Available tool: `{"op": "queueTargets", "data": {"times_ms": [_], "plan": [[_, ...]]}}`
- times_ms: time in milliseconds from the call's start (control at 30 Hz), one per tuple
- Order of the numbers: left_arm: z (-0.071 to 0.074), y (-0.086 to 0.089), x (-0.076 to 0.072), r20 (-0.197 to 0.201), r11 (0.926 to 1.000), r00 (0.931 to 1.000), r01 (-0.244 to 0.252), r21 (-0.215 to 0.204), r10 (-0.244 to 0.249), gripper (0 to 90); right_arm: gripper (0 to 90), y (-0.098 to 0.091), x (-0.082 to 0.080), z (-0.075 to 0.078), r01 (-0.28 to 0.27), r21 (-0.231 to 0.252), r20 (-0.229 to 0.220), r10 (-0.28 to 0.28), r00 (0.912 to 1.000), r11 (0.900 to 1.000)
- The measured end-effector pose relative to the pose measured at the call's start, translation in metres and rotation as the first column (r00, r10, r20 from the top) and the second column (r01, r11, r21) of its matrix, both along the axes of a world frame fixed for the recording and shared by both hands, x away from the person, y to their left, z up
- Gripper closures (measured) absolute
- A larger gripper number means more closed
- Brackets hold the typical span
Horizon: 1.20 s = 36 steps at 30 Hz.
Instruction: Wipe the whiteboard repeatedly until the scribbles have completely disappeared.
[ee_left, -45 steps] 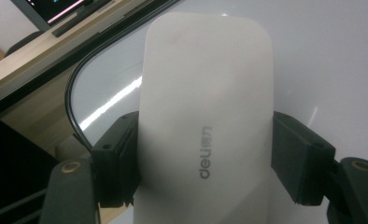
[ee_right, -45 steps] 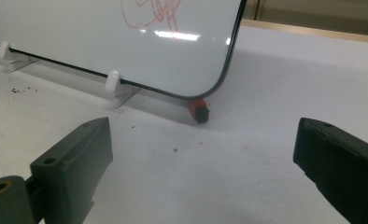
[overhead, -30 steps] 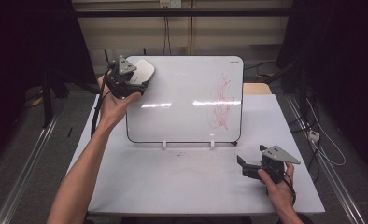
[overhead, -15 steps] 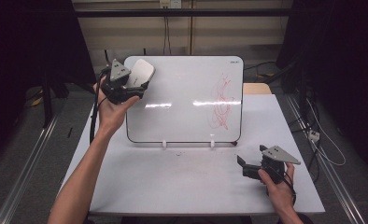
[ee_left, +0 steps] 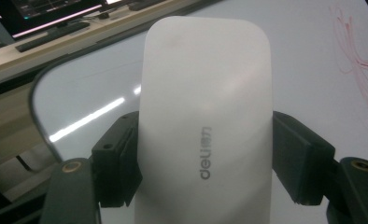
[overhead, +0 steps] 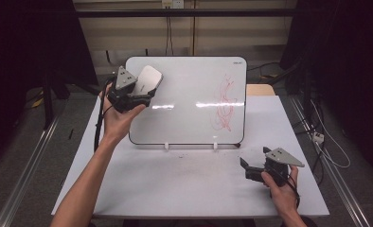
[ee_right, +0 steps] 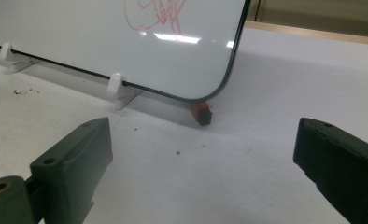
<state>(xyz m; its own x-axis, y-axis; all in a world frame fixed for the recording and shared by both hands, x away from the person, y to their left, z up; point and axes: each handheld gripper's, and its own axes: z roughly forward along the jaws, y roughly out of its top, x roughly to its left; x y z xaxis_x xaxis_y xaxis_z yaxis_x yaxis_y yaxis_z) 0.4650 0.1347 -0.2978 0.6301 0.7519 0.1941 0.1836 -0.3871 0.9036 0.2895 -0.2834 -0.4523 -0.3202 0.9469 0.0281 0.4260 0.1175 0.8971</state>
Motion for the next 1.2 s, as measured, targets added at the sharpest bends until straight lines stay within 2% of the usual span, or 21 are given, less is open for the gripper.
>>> {"op": "queueTargets", "data": {"times_ms": [167, 367, 467, 533, 800, 933, 1200], "plan": [[-0.006, -0.013, -0.003, -0.008, 0.9993, 0.9993, 0.035, -0.013, -0.035, 30.8, 4.8, 0.0, 0.001, 0.0, -0.003, 0.001, 0.001, 0.003, 1.0, 1.0], [-0.007, -0.025, -0.002, 0.0, 0.9981, 0.9989, 0.047, -0.039, -0.047, 30.8, 4.9, -0.001, -0.001, 0.0, -0.01, 0.002, 0.002, 0.01, 0.9999, 0.9999], [-0.008, -0.032, -0.003, 0.005, 0.9977, 0.9984, 0.057, -0.038, -0.057, 30.8, 4.9, -0.001, -0.002, 0.0, -0.011, 0.003, 0.004, 0.011, 0.9999, 0.9999], [-0.008, -0.038, -0.003, 0.001, 0.9973, 0.9977, 0.068, -0.029, -0.068, 30.8, 4.8, -0.002, -0.002, 0.0, -0.012, 0.003, 0.005, 0.012, 0.9999, 0.9999], [-0.006, -0.062, 0.0, 0.031, 0.9952, 0.9947, 0.098, 0.01, -0.098, 30.8, 4.7, -0.008, -0.007, 0.0, -0.001, 0.011, 0.01, 0.001, 1.0, 0.9999], [-0.007, -0.075, 0.0, 0.03, 0.9928, 0.9927, 0.116, 0.028, -0.117, 30.9, 4.7, -0.008, -0.009, 0.001, -0.004, 0.012, 0.013, 0.003, 0.9999, 0.9999], [-0.005, -0.097, 0.003, 0.04, 0.9885, 0.9883, 0.146, 0.041, -0.147, 30.9, 4.7, -0.01, -0.009, 0.0, -0.001, 0.018, 0.008, 0.001, 1.0, 0.9998]]}}
